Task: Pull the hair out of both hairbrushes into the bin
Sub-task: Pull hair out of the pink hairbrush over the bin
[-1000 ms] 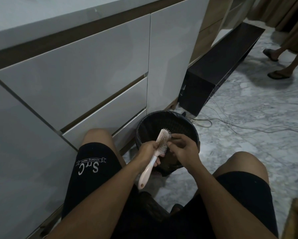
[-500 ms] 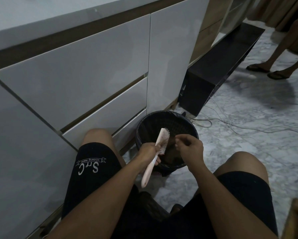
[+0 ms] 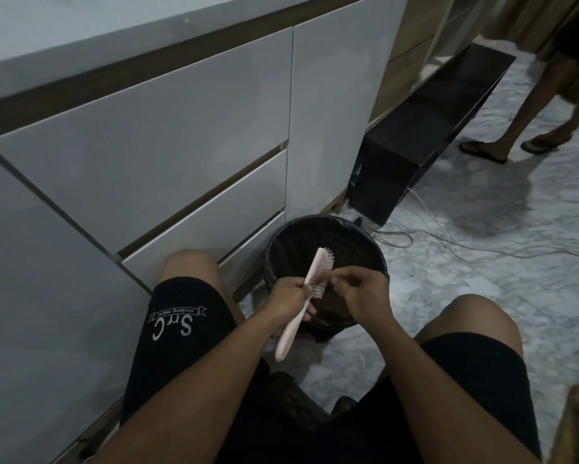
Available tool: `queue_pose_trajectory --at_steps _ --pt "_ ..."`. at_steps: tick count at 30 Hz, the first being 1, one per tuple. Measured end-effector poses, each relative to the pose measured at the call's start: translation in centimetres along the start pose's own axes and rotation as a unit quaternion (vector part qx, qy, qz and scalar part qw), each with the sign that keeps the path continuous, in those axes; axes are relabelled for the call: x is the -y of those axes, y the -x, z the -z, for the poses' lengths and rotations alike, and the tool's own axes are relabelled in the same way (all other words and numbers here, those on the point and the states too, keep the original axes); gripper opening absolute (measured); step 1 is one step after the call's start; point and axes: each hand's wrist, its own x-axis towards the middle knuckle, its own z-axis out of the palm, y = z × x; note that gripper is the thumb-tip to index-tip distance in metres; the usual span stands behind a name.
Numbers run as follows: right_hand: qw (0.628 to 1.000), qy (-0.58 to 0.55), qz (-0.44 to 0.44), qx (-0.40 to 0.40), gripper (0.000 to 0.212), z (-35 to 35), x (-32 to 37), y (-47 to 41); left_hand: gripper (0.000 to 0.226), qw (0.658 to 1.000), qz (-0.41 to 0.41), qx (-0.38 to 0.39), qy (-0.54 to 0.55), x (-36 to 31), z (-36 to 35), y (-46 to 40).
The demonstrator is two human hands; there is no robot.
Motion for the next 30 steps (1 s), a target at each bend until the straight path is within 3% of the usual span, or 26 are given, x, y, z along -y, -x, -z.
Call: queue_pose_trajectory --at_steps 4,12,17,21,24,30 --pt "0.998 -0.022 -0.042 -0.031 0.018 0.4 -0.1 -0.4 0.028 1.000 -0.003 -0.012 -0.004 0.2 0.0 -0.3" --pt "0.996 -0.005 0.048 0.072 0.040 -0.6 -0.3 0.3 0.026 1.000 -0.008 -0.001 0.003 0.4 0.0 -0.3" --pt "0.995 0.058 0.072 0.039 0.014 -0.5 -0.3 0.4 0.021 1.000 -0.001 0.016 -0.002 0.5 0.2 -0.3" --pt "0.999 0.034 0.030 -0.009 0.015 -0.3 0.1 0.2 0.021 1.000 0.005 0.008 -0.004 0.5 0.0 -0.4" --pt "0.999 0.008 -0.006 -0.039 0.027 0.1 0.0 -0.1 0.019 1.000 0.009 0.002 0.004 0.5 0.2 -0.4" --pt "0.997 -0.052 0.019 0.052 0.031 -0.1 -0.1 0.2 0.018 0.999 -0.003 0.023 0.026 0.6 0.0 -0.4"
